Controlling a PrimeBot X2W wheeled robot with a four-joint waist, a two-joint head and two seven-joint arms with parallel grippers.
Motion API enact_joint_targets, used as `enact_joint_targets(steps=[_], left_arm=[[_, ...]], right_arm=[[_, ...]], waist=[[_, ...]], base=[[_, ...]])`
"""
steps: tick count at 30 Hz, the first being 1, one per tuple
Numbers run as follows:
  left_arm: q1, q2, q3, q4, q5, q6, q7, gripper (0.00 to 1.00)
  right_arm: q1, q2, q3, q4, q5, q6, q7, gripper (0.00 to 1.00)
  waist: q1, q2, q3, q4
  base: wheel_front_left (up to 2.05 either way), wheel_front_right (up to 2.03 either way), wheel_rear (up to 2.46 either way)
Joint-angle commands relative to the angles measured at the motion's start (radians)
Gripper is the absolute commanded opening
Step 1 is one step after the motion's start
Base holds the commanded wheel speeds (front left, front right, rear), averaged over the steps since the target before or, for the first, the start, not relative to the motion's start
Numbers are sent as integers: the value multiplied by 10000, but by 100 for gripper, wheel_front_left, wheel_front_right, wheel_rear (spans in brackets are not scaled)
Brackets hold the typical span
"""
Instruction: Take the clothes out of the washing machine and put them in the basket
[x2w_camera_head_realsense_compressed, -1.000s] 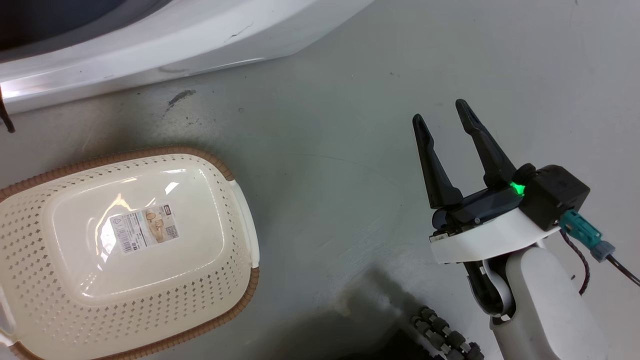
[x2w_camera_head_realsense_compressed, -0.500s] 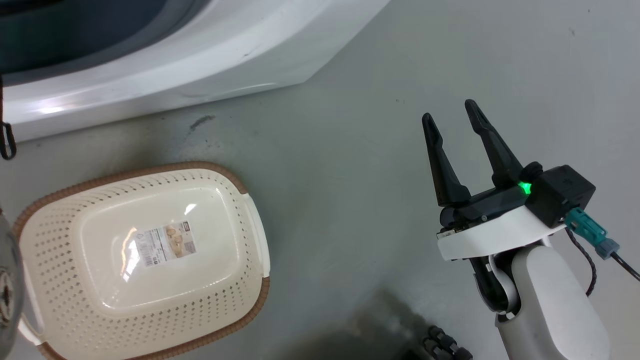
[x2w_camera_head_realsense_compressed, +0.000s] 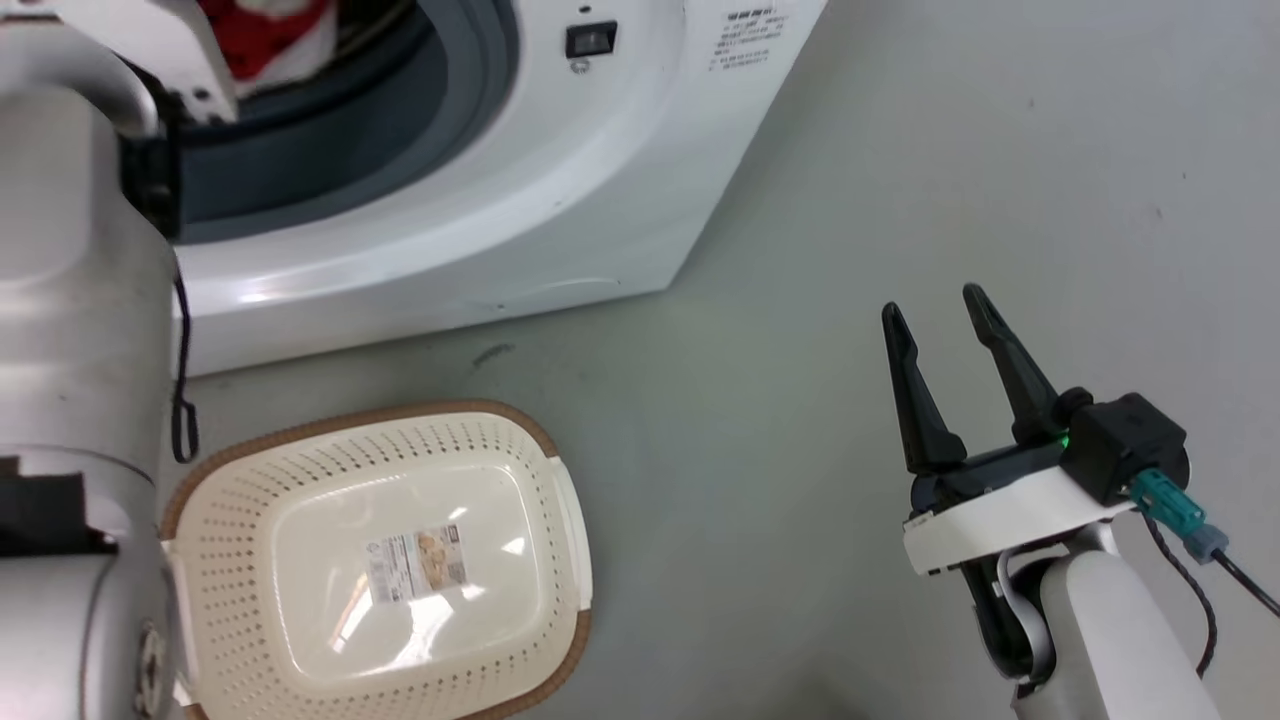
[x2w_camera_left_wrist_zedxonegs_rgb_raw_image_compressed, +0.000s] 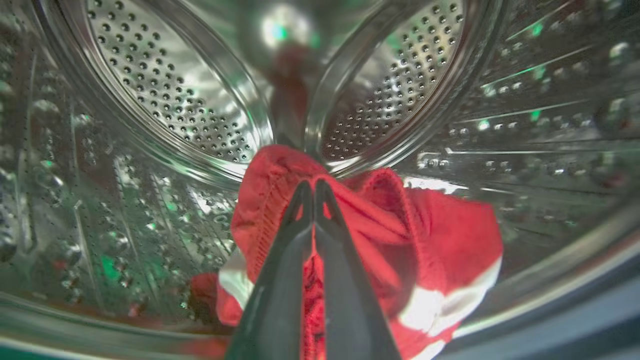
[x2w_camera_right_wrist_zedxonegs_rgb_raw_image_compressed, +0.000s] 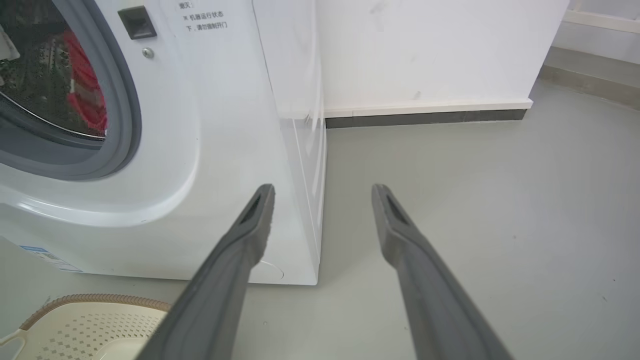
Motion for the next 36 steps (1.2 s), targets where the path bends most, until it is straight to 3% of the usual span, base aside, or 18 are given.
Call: enact_joint_targets(steps=[1, 10, 26, 31, 36], left_arm=[[405, -148, 111, 42, -166, -75, -125, 0], [2143, -597, 636, -873, -869, -493, -229, 0], [6258, -1678, 611, -4843, -650, -941, -222, 0], [7781, -1992, 478, -6248, -654, -981, -215, 0], [9513, -2246, 244, -7424, -666, -703, -204, 0]], right_arm=[[202, 4, -75, 93, -100, -5, -29, 100], [960, 2, -416, 366, -254, -7, -29, 100], [2149, 4, -932, 606, -421, -5, -29, 100], [2410, 4, -1049, 545, -431, -5, 10, 100], [2622, 4, -1075, 454, -424, -5, 55, 100]], waist=[[1, 0, -728, 342], [1, 0, -2128, 836], [1, 0, -3998, 1713], [1, 0, -4279, 1902], [1, 0, -4426, 2059]], base=[[0, 0, 0], [0, 0, 0], [0, 0, 0], [0, 0, 0], [0, 0, 0]])
